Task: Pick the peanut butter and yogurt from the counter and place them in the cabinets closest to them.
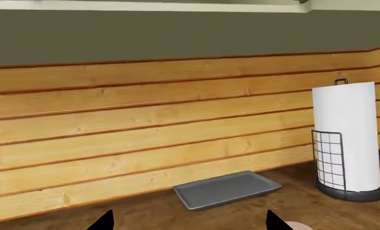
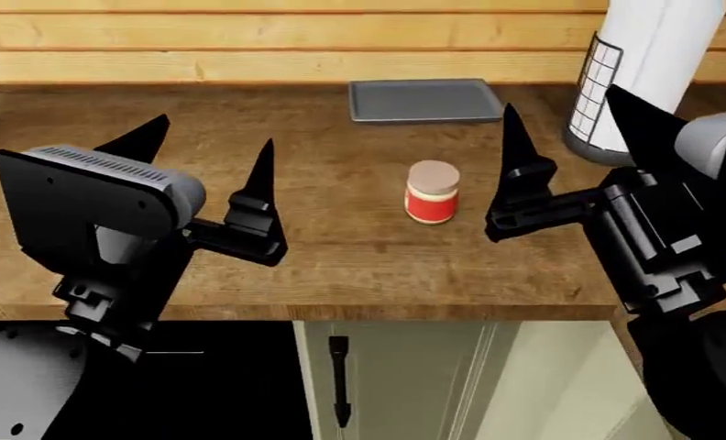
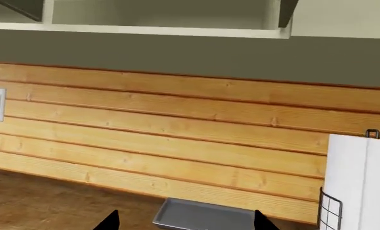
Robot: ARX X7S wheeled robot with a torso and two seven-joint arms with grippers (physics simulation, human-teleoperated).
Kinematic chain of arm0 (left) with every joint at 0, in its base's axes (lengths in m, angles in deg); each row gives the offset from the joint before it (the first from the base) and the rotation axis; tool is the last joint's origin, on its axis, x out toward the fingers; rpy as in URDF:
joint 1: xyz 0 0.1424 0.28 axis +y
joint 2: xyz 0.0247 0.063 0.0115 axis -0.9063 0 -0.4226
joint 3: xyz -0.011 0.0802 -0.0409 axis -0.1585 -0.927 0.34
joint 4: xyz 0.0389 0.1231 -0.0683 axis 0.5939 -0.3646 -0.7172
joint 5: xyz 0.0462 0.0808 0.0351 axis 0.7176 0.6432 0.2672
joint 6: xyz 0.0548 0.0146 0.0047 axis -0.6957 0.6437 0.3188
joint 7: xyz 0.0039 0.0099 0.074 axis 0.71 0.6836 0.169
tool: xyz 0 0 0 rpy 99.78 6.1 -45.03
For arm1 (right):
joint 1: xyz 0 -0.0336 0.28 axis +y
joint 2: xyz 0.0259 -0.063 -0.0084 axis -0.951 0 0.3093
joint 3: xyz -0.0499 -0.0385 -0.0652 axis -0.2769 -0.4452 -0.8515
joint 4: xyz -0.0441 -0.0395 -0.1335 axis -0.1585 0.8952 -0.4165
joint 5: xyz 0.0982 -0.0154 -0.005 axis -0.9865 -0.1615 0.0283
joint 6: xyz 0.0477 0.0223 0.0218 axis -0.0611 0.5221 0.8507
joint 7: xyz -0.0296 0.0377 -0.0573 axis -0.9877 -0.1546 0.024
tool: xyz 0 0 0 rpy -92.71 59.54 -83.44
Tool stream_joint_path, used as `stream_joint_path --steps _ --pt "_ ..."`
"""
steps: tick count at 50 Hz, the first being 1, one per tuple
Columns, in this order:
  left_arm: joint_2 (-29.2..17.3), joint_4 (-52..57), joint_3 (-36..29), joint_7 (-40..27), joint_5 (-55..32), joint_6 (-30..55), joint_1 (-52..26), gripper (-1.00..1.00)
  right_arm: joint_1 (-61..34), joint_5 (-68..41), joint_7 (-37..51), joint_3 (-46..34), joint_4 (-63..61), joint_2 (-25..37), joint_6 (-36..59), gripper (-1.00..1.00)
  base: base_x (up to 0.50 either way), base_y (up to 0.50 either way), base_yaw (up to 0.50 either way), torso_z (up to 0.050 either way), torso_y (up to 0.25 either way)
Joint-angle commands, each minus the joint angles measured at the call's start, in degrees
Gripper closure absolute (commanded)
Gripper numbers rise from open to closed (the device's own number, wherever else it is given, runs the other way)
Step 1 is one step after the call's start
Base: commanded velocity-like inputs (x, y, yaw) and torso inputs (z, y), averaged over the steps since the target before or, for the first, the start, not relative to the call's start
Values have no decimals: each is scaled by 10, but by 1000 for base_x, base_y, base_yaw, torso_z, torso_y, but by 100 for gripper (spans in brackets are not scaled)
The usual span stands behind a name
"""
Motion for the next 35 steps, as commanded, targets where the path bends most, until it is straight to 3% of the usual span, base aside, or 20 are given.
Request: stream_joint_path --steps 1,14,27,35 --pt "-7 11 6 -3 -11 16 -10 -100 -27 -29 -1 6 -8 4 35 -100 430 0 0 50 43" --pt "-18 16 6 -8 -15 16 -8 -100 -51 -79 -10 40 -7 -8 73 -100 431 51 0 48 38" --pt "-24 11 7 -19 -19 42 -13 -100 -67 -122 -14 63 -3 -11 108 -100 74 0 0 8 4" --pt "-25 30 24 -11 -43 61 -23 -100 -89 -170 -12 103 -11 -16 152 -100 232 0 0 47 0"
